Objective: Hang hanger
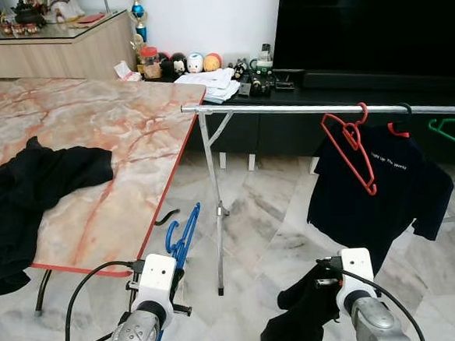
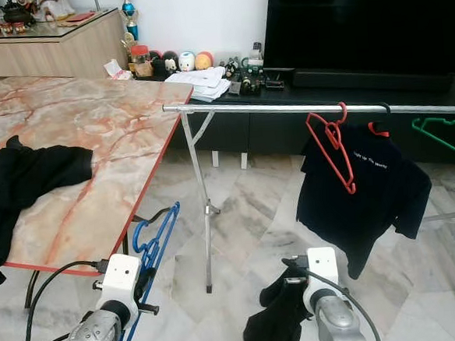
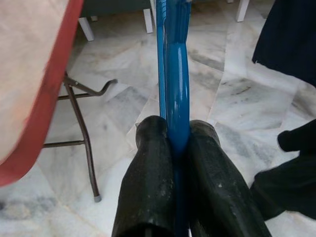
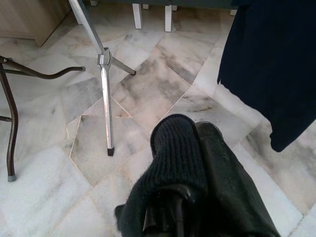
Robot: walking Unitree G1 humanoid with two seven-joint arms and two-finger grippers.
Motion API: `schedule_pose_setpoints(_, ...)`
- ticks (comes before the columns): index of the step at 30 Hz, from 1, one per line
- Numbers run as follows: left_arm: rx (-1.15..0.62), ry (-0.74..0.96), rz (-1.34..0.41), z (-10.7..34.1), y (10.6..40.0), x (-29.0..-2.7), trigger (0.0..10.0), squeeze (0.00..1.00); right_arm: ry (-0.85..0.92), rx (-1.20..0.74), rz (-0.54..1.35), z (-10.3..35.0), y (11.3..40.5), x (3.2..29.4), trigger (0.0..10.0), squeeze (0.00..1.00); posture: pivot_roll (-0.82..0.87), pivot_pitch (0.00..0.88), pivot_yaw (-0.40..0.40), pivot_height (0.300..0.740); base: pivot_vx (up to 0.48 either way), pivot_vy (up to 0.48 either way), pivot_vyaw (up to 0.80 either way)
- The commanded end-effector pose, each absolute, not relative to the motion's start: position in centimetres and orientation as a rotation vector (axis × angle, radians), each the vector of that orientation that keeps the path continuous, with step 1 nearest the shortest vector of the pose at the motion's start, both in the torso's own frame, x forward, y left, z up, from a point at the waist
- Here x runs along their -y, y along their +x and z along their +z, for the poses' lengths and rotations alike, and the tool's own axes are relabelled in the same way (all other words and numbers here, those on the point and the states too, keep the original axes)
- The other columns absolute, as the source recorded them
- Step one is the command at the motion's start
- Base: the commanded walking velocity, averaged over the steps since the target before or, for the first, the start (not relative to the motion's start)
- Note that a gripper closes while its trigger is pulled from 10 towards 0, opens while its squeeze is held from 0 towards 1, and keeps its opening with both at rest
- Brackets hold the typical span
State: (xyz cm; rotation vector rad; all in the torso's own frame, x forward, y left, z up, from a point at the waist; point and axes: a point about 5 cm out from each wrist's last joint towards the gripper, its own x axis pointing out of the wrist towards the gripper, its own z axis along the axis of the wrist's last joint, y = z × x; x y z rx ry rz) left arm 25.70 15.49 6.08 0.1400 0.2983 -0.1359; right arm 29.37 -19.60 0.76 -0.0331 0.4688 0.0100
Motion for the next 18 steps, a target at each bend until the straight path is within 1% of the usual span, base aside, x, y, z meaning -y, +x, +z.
schedule_pose_setpoints(1, -0.292, 0.138, -0.130, 6.3, 25.5, -15.8, 10.0, 0.00, -0.036, -0.446, 0.010, 1.2, 29.7, 19.6, 10.0, 0.00, 0.14, 0.000, -0.003, 0.740, 0.000, 0.000, 0.00)
schedule_pose_setpoints(7, -0.307, 0.137, -0.151, 6.1, 25.4, -15.3, 10.0, 0.00, -0.032, -0.449, 0.006, 1.0, 29.5, 19.6, 10.0, 0.00, 0.12, 0.000, 0.016, 0.740, 0.000, 0.000, 0.00)
schedule_pose_setpoints(18, -0.308, 0.128, -0.166, 6.2, 25.4, -14.8, 10.0, 0.00, -0.049, -0.446, 0.006, 1.3, 29.6, 19.9, 10.0, 0.00, 0.11, 0.000, 0.012, 0.740, 0.000, 0.000, 0.00)
